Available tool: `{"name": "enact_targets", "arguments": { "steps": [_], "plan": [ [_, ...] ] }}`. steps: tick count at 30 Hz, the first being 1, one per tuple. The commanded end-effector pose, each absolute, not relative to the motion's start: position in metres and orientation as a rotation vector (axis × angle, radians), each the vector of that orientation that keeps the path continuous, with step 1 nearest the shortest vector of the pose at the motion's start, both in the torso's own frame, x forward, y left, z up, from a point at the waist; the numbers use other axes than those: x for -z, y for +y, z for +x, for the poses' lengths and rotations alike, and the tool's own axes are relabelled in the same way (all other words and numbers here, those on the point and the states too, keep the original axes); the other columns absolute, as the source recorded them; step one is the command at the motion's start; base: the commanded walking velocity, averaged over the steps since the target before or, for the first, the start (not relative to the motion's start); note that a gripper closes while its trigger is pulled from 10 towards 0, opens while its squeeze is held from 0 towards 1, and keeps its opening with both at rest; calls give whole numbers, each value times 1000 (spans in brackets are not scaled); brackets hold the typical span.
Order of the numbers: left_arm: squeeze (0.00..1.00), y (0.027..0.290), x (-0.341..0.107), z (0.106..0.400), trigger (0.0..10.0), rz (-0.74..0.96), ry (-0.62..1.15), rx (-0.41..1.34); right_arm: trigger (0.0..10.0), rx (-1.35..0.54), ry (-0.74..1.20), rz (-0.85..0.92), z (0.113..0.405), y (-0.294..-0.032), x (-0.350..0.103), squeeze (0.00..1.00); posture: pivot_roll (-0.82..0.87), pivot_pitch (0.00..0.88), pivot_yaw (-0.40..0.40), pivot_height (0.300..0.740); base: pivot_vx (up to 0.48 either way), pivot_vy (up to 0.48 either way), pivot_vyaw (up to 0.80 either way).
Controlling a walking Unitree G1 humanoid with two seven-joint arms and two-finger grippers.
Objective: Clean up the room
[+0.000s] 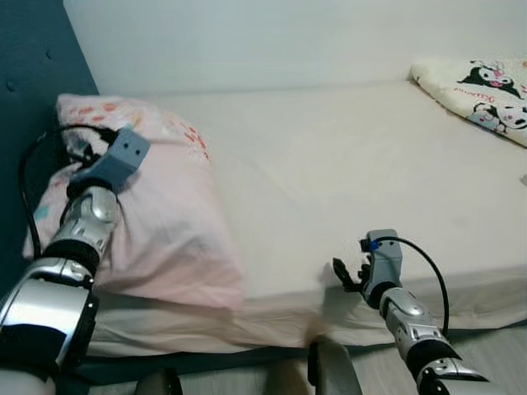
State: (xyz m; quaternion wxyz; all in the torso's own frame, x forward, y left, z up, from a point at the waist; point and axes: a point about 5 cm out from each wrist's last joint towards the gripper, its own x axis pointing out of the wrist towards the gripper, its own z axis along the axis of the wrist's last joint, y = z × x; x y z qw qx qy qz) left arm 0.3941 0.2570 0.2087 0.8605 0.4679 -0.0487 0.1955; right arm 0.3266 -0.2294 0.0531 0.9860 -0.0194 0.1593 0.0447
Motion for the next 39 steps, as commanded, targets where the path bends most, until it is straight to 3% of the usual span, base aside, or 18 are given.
{"name": "enact_targets", "arguments": {
  "steps": [1,2,3,11,12,14,15,22,27,28,30,31,34,38,39],
  "plan": [
    [0,279,-204,389,8980,1090,9,-424,10000,-81,314,-57,324,-237,-55,0,-104,80,17,467,0,0,0],
    [0,284,-200,386,8980,1089,35,-436,10000,-79,313,-58,324,-239,-55,0,-104,83,16,467,0,0,0],
    [0,291,-194,382,10000,1113,82,-441,10000,-76,314,-60,323,-241,-54,0,-101,86,12,467,0,0,0],
    [0,313,-184,369,10000,1201,139,-524,10000,-83,324,-62,320,-242,-52,0,-97,105,-5,467,0,0,0],
    [835,314,-187,368,10000,1227,121,-538,10000,-88,324,-61,320,-241,-52,0,-95,111,-9,467,0,0,0],
    [835,314,-188,368,10000,1240,116,-543,10000,-89,324,-61,320,-240,-52,0,-95,111,-9,467,0,0,0],
    [1000,314,-189,369,10000,1261,110,-546,10000,-92,324,-60,321,-239,-52,0,-93,115,-10,467,0,0,0],
    [1000,309,-204,374,10000,1381,31,-546,10000,-101,324,-58,322,-236,-52,0,-92,120,-9,467,0,0,0],
    [1000,310,-202,375,10000,1430,111,-488,10000,-98,328,-54,321,-236,-51,0,-85,114,-9,467,0,0,0],
    [769,313,-196,374,10000,1405,178,-452,10000,-97,329,-54,321,-236,-51,0,-82,111,-9,467,0,0,0],
    [769,315,-188,372,10000,1372,248,-415,10000,-97,330,-54,321,-236,-51,0,-82,111,-9,467,0,0,0],
    [0,316,-192,372,10000,1349,226,-433,10000,-97,329,-55,321,-236,-51,0,-82,106,-8,467,0,0,0],
    [0,315,-200,373,10000,1293,154,-469,10000,-97,328,-53,322,-235,-52,0,-76,102,-9,467,0,0,0],
    [0,293,-200,379,10000,934,6,-369,10000,-98,325,-51,324,-234,-54,0,-67,97,-12,467,0,0,0],
    [0,281,-192,381,10000,762,7,-267,10000,-100,324,-50,325,-233,-54,0,-61,95,-11,467,0,0,0]
  ]
}}
